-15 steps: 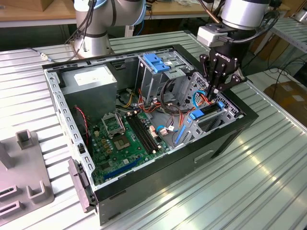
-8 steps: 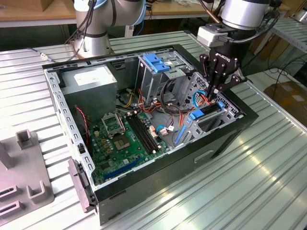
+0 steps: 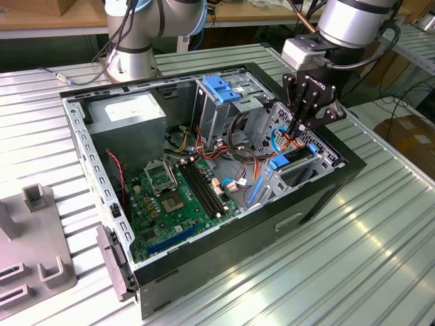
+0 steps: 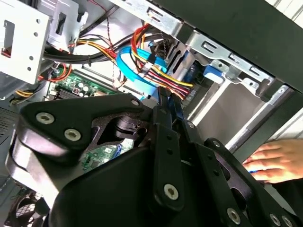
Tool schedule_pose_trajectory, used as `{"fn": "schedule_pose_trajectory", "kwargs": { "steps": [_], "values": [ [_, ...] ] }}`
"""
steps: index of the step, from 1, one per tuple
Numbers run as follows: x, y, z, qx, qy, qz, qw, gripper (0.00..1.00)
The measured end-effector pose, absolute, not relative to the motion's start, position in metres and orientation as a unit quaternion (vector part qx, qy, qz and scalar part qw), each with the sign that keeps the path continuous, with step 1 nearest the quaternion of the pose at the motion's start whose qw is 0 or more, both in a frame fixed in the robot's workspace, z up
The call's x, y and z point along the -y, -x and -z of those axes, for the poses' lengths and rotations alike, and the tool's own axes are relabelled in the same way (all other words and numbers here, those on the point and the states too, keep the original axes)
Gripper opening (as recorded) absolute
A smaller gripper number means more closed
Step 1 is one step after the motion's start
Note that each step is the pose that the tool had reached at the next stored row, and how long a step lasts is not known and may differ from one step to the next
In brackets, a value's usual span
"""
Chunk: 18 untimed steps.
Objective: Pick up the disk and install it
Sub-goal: 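Insert the second disk wire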
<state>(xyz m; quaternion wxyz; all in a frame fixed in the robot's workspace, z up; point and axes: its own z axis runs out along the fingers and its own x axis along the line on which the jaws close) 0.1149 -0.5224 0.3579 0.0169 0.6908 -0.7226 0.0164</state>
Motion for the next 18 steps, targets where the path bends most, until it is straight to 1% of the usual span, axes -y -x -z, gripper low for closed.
{"fn": "schedule_pose_trajectory", "kwargs": {
  "steps": [5,11,18],
  "values": [
    [0.527,-0.114,-0.358,0.723,-0.691,-0.017,0.016,0.16],
    [0.528,-0.105,-0.358,0.722,-0.692,-0.021,0.008,0.16],
    [0.530,-0.097,-0.357,0.718,-0.696,-0.034,-0.005,0.16]
  ]
}}
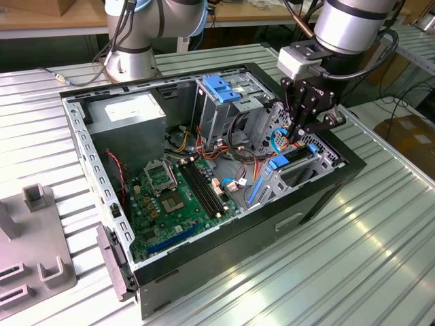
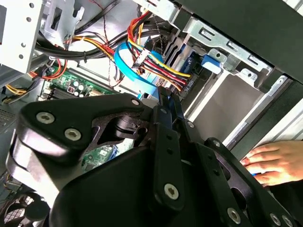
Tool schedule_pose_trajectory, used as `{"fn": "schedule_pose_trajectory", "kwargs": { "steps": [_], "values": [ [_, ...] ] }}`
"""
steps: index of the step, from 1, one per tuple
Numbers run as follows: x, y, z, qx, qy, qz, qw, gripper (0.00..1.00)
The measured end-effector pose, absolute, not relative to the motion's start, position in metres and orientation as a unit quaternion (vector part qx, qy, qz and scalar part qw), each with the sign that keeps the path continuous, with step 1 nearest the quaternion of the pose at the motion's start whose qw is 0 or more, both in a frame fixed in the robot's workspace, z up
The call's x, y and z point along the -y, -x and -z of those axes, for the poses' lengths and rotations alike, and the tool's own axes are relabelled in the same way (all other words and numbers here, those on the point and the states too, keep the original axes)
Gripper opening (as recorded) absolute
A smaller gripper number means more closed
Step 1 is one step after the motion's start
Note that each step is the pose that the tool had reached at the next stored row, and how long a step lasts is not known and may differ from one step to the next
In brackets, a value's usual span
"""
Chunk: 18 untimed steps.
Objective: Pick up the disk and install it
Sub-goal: 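Insert the second disk wire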
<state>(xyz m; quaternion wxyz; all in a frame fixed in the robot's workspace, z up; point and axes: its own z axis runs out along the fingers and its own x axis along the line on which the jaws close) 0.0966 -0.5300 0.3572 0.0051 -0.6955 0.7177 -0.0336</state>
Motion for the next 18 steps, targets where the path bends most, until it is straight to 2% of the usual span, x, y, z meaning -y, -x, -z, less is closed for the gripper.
{"fn": "schedule_pose_trajectory", "kwargs": {
  "steps": [8,18],
  "values": [
    [0.533,-0.084,-0.356,-0.716,0.697,0.042,0.015,0.16],
    [0.533,-0.084,-0.356,-0.716,0.697,0.042,0.015,0.16]
  ]
}}
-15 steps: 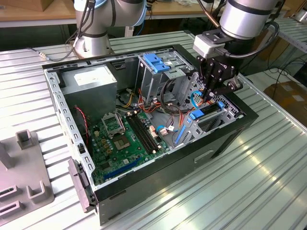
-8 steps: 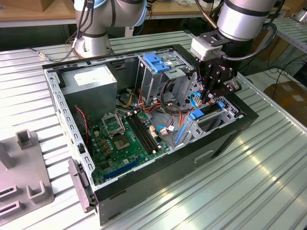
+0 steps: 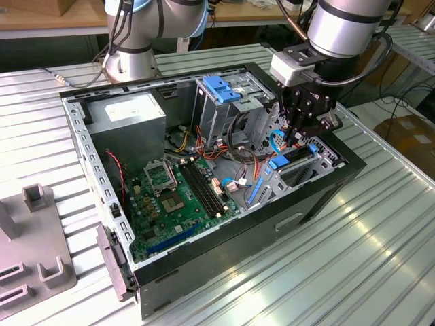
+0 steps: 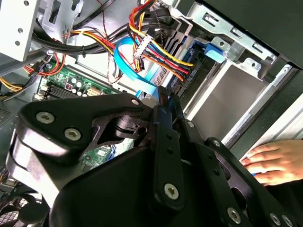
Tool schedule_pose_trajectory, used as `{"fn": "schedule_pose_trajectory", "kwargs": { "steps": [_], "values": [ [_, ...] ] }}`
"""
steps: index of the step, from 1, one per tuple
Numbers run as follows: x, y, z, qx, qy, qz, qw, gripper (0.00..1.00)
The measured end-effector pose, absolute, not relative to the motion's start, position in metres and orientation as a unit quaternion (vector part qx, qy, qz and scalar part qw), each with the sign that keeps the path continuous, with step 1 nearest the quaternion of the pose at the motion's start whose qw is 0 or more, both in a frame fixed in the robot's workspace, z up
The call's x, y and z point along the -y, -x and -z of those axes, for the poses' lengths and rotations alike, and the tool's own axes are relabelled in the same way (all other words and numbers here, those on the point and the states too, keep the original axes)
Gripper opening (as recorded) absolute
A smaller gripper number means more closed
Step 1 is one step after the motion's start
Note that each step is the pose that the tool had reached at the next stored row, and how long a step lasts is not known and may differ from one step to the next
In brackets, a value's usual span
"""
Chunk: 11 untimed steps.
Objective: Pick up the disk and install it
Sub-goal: 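Insert the second disk wire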
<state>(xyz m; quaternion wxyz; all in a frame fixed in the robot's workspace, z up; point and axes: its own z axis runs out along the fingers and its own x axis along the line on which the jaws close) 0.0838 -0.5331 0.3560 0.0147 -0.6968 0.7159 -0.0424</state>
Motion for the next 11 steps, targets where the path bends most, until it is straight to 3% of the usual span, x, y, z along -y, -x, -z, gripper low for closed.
{"fn": "schedule_pose_trajectory", "kwargs": {
  "steps": [3,7,11],
  "values": [
    [0.5331,-0.0828,-0.3560,-0.716,0.697,0.046,0.018,0.16],
    [0.5331,-0.0795,-0.3560,-0.715,0.696,0.059,0.032,0.16],
    [0.5331,-0.0787,-0.3559,-0.715,0.696,0.060,0.033,0.16]
  ]
}}
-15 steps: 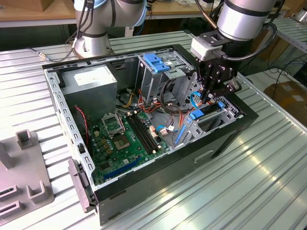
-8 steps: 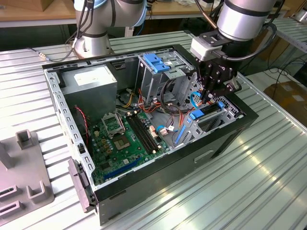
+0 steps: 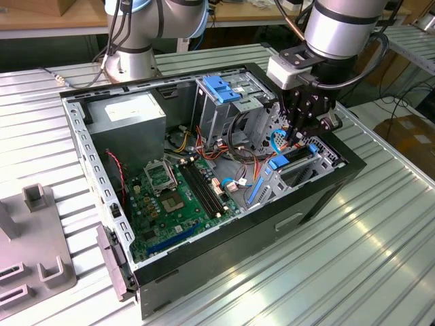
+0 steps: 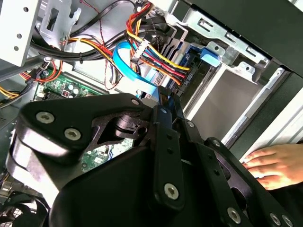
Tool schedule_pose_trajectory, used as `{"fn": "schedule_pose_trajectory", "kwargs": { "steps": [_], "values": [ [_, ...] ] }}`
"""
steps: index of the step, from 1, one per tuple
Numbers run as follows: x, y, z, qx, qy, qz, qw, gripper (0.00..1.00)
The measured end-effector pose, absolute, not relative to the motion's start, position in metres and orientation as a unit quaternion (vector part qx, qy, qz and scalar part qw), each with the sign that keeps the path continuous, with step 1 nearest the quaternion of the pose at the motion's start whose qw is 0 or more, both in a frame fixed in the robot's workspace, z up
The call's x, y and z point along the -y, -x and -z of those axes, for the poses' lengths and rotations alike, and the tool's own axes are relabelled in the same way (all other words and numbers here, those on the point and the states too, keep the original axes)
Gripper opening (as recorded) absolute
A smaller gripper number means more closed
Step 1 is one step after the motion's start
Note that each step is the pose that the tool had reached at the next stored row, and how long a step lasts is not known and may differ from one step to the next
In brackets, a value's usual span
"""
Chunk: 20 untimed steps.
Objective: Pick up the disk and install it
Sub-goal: 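Insert the second disk wire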
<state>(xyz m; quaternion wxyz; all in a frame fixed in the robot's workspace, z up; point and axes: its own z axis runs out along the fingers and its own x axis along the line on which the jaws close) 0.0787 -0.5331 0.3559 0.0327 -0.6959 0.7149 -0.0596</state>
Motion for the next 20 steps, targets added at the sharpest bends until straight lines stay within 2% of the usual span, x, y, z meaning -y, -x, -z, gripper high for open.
{"fn": "schedule_pose_trajectory", "kwargs": {
  "steps": [6,15,20],
  "values": [
    [0.535,-0.076,-0.356,-0.715,0.696,0.061,0.034,0.16],
    [0.545,-0.066,-0.354,-0.712,0.695,0.077,0.057,0.16],
    [0.547,-0.066,-0.350,-0.711,0.696,0.080,0.060,0.16]
  ]
}}
